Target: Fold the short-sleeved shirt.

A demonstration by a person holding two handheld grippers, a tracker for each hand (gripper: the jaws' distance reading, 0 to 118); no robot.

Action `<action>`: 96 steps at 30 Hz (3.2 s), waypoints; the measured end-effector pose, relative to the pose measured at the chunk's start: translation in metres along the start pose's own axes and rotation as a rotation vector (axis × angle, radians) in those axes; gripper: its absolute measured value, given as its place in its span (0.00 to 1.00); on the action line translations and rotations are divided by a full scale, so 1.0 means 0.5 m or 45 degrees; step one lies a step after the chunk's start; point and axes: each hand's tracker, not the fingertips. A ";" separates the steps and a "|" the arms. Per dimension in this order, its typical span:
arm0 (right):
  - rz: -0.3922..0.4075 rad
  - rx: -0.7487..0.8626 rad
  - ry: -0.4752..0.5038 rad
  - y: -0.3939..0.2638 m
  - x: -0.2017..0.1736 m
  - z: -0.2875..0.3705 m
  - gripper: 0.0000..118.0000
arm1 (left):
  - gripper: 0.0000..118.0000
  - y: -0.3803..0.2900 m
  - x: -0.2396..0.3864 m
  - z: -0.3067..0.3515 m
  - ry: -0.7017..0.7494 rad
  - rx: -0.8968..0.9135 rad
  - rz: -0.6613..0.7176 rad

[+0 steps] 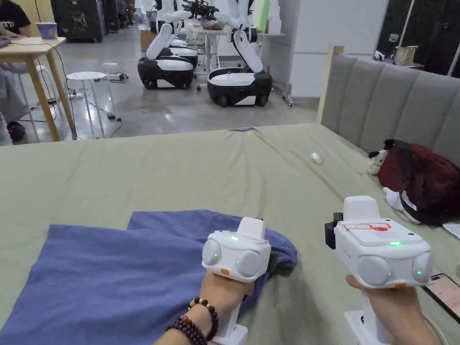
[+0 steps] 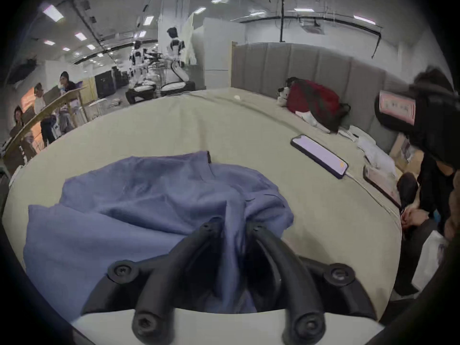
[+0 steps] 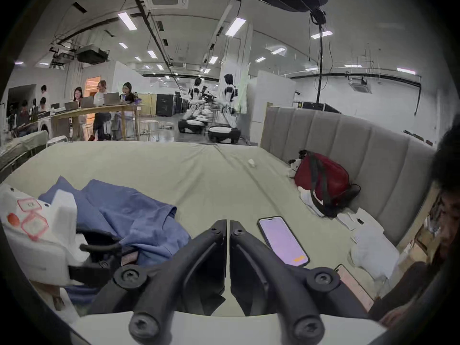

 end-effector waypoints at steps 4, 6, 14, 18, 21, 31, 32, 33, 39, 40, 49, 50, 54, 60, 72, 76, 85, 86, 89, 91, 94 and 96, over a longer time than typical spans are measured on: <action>-0.008 0.008 0.032 0.013 -0.025 0.019 0.03 | 1.00 0.032 -0.019 0.069 0.093 0.181 -0.044; 0.004 0.017 0.051 0.023 -0.037 0.012 0.03 | 1.00 0.050 -0.057 0.116 0.088 0.265 0.025; 0.015 0.060 0.171 0.053 -0.136 0.026 0.03 | 0.50 0.044 -0.356 0.277 0.380 0.312 0.273; 0.022 0.053 0.235 0.061 -0.181 -0.012 0.03 | 0.00 0.005 -0.509 0.328 0.475 0.257 0.434; 0.024 0.044 0.287 0.057 -0.218 -0.025 0.03 | 0.00 -0.019 -0.591 0.341 0.571 0.231 0.471; 0.057 0.013 0.349 0.038 -0.275 -0.084 0.03 | 0.26 -0.036 -0.785 0.170 0.622 -0.035 0.530; 0.061 0.005 0.344 0.031 -0.277 -0.098 0.03 | 0.50 -0.039 -0.798 0.145 0.606 -0.071 0.526; 0.066 0.000 0.341 0.022 -0.279 -0.113 0.03 | 0.77 -0.042 -0.809 0.124 0.601 -0.093 0.526; 0.082 -0.024 0.350 0.006 -0.288 -0.144 0.03 | 0.85 -0.053 -0.833 0.045 0.575 -0.125 0.561; 0.084 -0.028 0.354 0.005 -0.288 -0.148 0.03 | 0.85 -0.054 -0.833 0.030 0.576 -0.152 0.557; 0.112 -0.055 0.339 0.003 -0.282 -0.152 0.03 | 0.01 -0.044 -0.748 0.037 0.586 -0.178 0.425; 0.106 -0.059 0.337 0.006 -0.279 -0.151 0.03 | 0.00 -0.037 -0.728 0.048 0.619 -0.165 0.408; 0.072 -0.074 0.310 0.020 -0.250 -0.134 0.03 | 0.00 -0.018 -0.687 0.115 0.596 -0.125 0.381; 0.058 -0.074 0.218 0.031 -0.146 -0.107 0.16 | 0.00 -0.002 -0.655 0.240 0.601 -0.015 0.367; 0.072 -0.318 0.188 -0.037 0.002 -0.111 0.94 | 0.00 0.014 -0.621 0.332 0.584 0.139 0.410; 0.117 -0.395 0.227 -0.068 -0.032 -0.139 0.91 | 0.00 0.013 -0.624 0.316 0.587 0.130 0.407; 0.136 -0.515 0.387 -0.092 -0.116 -0.257 0.60 | 0.01 -0.004 -0.643 0.304 0.578 0.109 0.397; 0.152 -0.515 0.389 -0.086 -0.121 -0.257 0.53 | 0.01 -0.007 -0.646 0.303 0.576 0.106 0.400; 0.121 -0.468 0.484 -0.064 -0.121 -0.236 0.10 | 0.01 -0.014 -0.644 0.305 0.584 0.104 0.393; 0.135 -0.406 0.447 -0.051 -0.131 -0.213 0.10 | 0.01 -0.014 -0.641 0.311 0.585 0.106 0.392; 0.104 -0.300 0.428 -0.020 -0.139 -0.181 0.10 | 0.01 -0.009 -0.640 0.335 0.584 0.134 0.397; 0.067 -0.214 0.437 0.011 -0.145 -0.157 0.10 | 0.01 0.002 -0.635 0.355 0.590 0.155 0.386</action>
